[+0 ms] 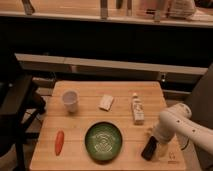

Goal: Place the eraser in the ceramic cup

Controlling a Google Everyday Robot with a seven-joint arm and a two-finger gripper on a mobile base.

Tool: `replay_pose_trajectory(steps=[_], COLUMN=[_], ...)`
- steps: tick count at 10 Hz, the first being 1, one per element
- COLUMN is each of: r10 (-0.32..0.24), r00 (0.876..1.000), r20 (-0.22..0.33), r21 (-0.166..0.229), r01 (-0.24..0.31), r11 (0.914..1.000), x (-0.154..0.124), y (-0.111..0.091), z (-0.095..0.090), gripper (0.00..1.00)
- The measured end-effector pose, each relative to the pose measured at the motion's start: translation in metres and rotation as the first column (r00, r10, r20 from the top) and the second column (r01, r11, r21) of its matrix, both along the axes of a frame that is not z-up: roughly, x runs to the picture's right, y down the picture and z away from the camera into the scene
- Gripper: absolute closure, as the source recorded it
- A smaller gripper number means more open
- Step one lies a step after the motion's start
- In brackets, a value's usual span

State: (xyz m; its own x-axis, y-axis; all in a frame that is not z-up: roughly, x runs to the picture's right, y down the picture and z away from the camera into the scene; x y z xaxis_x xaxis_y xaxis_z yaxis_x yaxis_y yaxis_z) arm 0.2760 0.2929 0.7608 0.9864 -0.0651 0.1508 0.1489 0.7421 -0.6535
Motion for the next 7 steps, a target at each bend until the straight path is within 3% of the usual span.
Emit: replay_pose_trajectory(steps=[7], r10=[-0.011], r00=[1.000], r20=[0.009], r21=[-0.006], r01=[0.011], r11=[0.9999], x=[0.0022], y=[0.0034], z=[0.0010], gripper=[0.23])
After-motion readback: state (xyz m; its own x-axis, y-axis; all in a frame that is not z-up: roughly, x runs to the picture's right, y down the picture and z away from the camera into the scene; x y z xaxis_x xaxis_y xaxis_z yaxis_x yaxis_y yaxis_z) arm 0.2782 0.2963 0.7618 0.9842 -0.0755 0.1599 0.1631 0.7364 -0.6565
